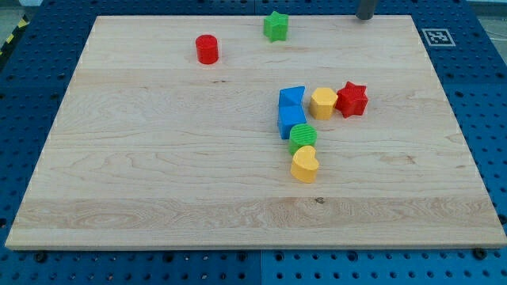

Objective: Push green star towards middle of the board

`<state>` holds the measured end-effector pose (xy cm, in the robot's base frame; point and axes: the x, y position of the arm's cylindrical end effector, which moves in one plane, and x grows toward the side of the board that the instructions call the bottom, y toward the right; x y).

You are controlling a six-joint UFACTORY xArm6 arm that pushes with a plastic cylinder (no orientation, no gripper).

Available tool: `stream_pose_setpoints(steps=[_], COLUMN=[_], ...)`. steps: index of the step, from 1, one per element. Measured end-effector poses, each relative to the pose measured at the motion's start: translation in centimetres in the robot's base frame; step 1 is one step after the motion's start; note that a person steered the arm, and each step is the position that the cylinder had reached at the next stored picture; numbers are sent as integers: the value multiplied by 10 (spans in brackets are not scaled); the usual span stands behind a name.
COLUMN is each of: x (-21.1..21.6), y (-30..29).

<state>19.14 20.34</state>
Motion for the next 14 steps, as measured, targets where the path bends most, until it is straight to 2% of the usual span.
stream_pose_setpoints(steps=[3,6,12,14], x=[1,1,0,7], y=[-64,-97,-100,-130])
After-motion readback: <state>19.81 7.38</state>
